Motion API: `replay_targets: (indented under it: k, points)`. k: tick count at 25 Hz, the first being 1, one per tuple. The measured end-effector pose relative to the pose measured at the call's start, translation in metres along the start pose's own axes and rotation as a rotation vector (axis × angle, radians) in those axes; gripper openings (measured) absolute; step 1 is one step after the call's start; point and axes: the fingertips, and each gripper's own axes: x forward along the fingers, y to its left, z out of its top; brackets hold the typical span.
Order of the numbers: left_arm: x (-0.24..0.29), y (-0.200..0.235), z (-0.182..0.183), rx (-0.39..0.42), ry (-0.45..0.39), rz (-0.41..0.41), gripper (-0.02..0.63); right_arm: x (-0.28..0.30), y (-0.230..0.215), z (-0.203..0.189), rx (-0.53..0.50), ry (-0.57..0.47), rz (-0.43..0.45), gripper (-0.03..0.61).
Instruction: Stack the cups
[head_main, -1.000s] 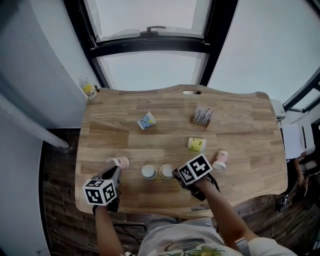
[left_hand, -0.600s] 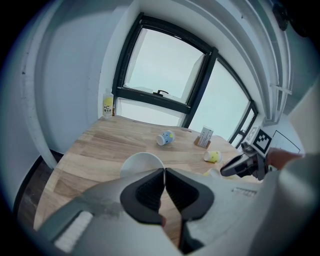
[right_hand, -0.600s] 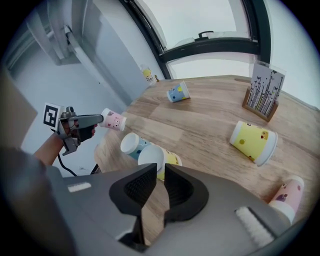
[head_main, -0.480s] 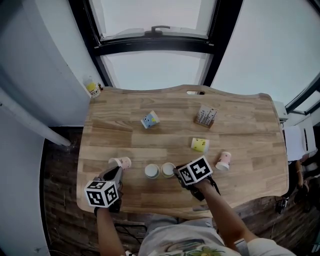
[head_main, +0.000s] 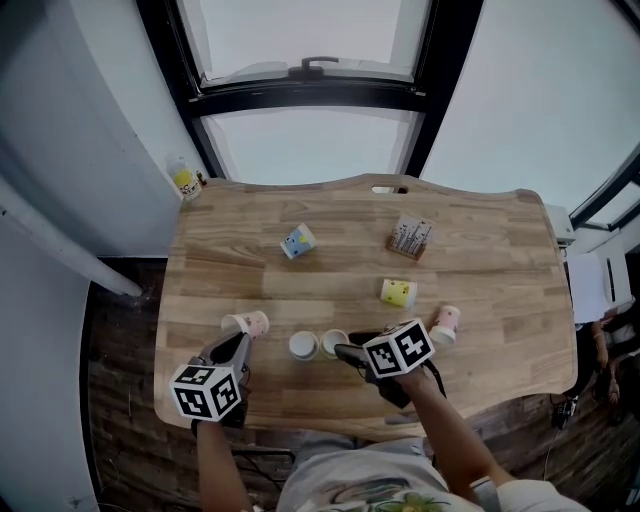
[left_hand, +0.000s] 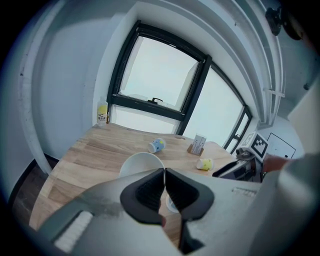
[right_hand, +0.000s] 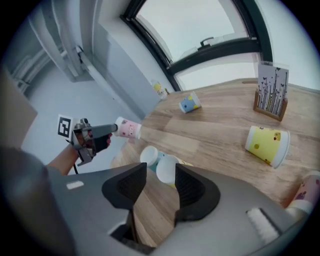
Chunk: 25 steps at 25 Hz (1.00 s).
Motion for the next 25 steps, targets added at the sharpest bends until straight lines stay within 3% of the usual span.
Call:
replay_targets:
  k: [4,8,12,14,21,25]
  points:
    - [-0.002,-0.030,0.012,-0.025,-0.052,-0.112,0.017,-0.020,0.027,0.030,0.009,-0.204,0.129,0.184]
    - [-0.005,-0.064,0.025,-0.144,-0.129,-0.292,0.017,-0.032,0.041,0.043,0.069,-0.309,0.216,0.210]
    - [-0.008,-0.088,0.033,-0.267,-0.190,-0.426,0.017,-0.041,0.054,0.047,0.311,-0.405,0.429,0.272]
    - [-0.009,-0.099,0.032,-0.325,-0.211,-0.486,0.017,-0.043,0.056,0.046,0.405,-0.438,0.491,0.284]
    - [-0.005,-0.136,0.025,-0.509,-0.258,-0.584,0.017,-0.047,0.047,0.040,0.572,-0.574,0.516,0.373]
    - [-0.002,-0.162,0.014,-0.542,-0.233,-0.658,0.017,-0.049,0.039,0.037,0.626,-0.609,0.472,0.376]
